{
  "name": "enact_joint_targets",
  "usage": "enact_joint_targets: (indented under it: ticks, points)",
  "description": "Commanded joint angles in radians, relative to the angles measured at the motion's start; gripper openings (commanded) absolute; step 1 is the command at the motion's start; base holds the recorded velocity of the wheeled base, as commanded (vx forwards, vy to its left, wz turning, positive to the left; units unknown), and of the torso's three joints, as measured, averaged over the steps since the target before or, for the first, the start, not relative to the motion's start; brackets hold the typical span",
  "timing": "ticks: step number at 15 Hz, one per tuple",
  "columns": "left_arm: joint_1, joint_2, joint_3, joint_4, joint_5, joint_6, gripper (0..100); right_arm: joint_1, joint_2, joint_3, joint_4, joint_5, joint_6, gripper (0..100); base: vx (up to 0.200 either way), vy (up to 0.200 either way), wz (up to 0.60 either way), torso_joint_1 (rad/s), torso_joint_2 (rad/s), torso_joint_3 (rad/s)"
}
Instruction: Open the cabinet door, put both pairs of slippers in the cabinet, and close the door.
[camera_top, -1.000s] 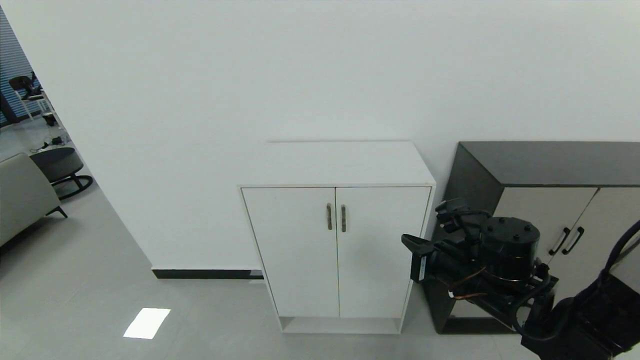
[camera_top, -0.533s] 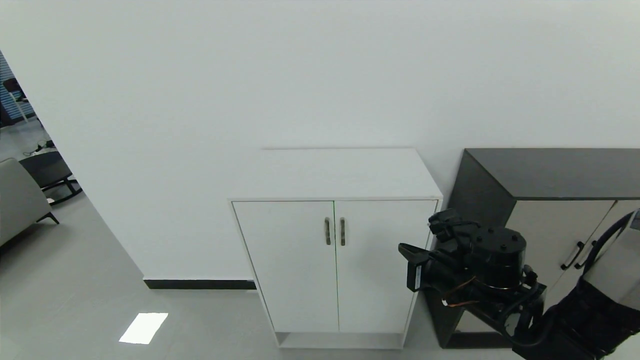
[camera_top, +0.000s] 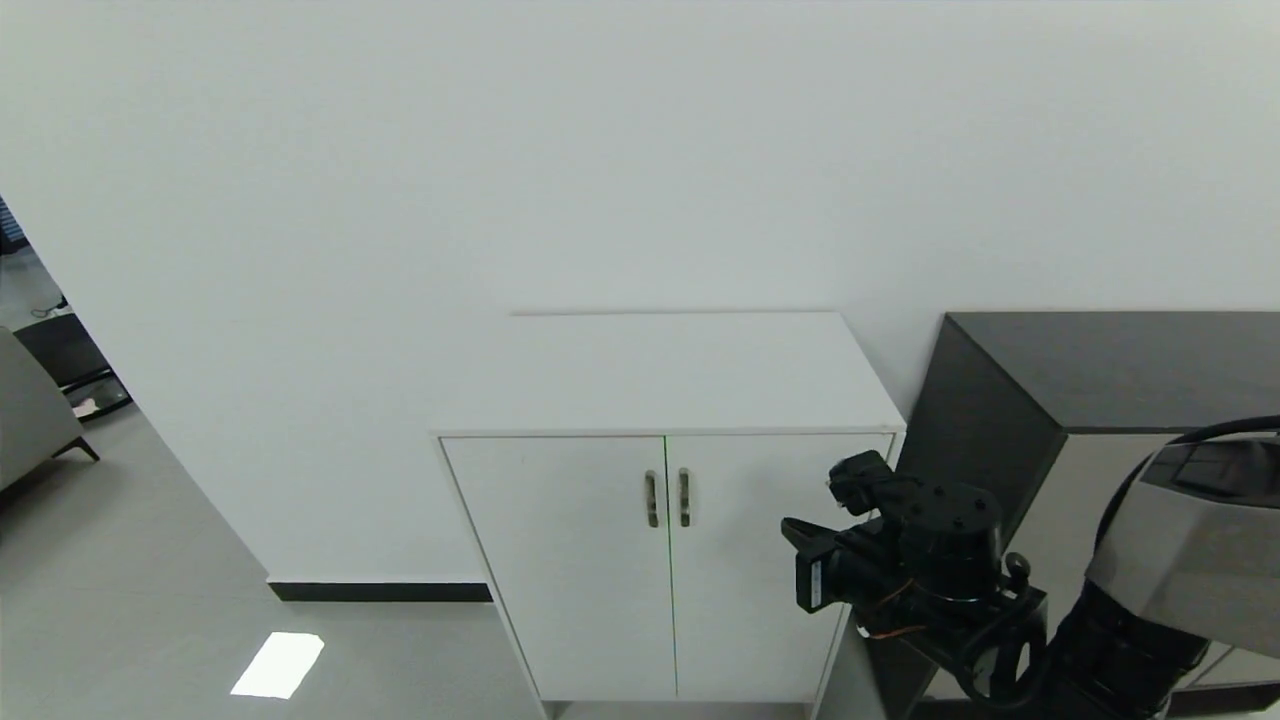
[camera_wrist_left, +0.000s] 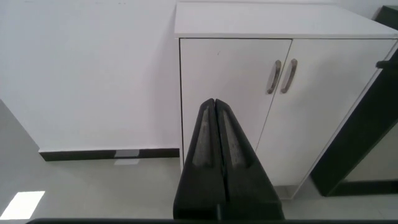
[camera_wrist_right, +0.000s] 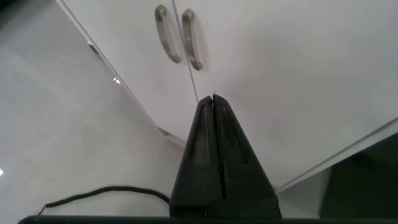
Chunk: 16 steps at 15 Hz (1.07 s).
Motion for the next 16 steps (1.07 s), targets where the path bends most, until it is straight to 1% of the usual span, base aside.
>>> enact_joint_targets:
  ticks: [1, 4, 11, 16]
  points:
    - [0.0, 0.001, 0.0, 0.0, 0.0, -0.001, 0, -0.003, 0.081, -0.047, -0.002, 0.0, 0.0, 0, 0.0, 0.0, 0.0, 0.0, 0.0, 0.0]
    - [0.0, 0.001, 0.0, 0.0, 0.0, -0.001, 0, -0.007, 0.119, -0.115, 0.0, -0.002, 0.0, 0, 0.0, 0.0, 0.0, 0.0, 0.0, 0.0]
    - [0.0, 0.001, 0.0, 0.0, 0.0, -0.001, 0, -0.07, 0.226, -0.288, 0.01, -0.002, -0.003, 0, 0.0, 0.0, 0.0, 0.0, 0.0, 0.0]
    - [0.0, 0.001, 0.0, 0.0, 0.0, -0.001, 0, -0.082, 0.239, -0.301, 0.021, -0.002, -0.003, 0, 0.0, 0.0, 0.0, 0.0, 0.0, 0.0]
